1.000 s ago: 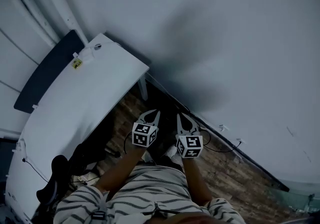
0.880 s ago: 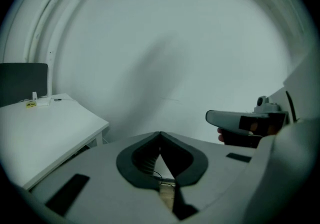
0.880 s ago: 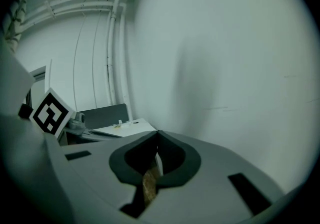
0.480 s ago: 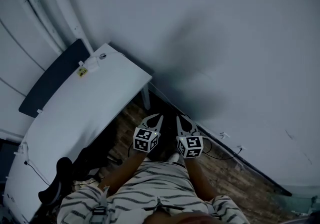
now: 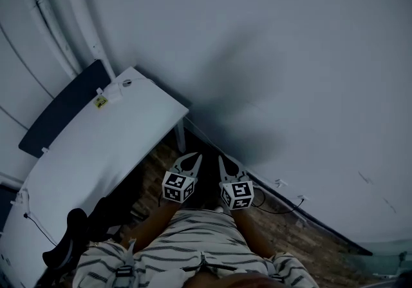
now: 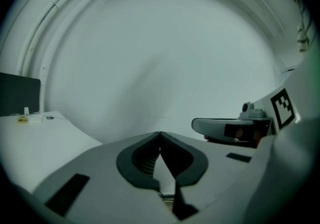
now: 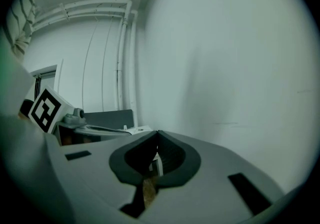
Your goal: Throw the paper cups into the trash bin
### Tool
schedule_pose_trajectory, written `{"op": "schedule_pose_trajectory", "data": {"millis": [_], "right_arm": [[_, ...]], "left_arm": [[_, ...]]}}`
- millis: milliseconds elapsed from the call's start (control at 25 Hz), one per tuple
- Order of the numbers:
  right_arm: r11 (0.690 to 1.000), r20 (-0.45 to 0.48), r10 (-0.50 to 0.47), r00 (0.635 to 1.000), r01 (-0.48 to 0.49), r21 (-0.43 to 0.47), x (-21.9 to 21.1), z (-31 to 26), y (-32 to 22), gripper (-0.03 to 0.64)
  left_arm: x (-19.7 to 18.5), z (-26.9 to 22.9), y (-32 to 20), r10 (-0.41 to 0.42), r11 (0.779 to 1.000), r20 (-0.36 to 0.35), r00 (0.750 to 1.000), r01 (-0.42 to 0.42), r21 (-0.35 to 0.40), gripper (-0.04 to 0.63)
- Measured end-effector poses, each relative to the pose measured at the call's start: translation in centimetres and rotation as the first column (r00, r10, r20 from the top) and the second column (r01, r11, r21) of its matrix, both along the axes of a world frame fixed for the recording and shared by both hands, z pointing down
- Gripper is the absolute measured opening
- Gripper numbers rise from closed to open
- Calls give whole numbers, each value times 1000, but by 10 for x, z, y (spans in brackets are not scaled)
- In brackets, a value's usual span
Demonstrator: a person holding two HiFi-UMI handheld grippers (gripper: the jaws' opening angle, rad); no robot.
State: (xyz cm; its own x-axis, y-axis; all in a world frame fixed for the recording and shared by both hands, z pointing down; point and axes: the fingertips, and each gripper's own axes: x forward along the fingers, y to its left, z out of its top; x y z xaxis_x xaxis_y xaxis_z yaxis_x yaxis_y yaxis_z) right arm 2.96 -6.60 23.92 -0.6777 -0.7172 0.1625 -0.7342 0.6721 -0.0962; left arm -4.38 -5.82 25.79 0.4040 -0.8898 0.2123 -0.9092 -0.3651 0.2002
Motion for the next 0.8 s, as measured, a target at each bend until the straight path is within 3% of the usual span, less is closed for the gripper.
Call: {"op": "schedule_pose_trajectory", "data": {"millis": [240,800], "right_arm": [[999,19,1,1000,-1,44,5,-10,-3,17],[998,55,40,998,-42,36,12,-5,3,18]], "left_arm": [[-7,1,-4,-39,999,-3,999,39,13,23],[9,-7,15,15,995,60,998,-20,98,23]]}}
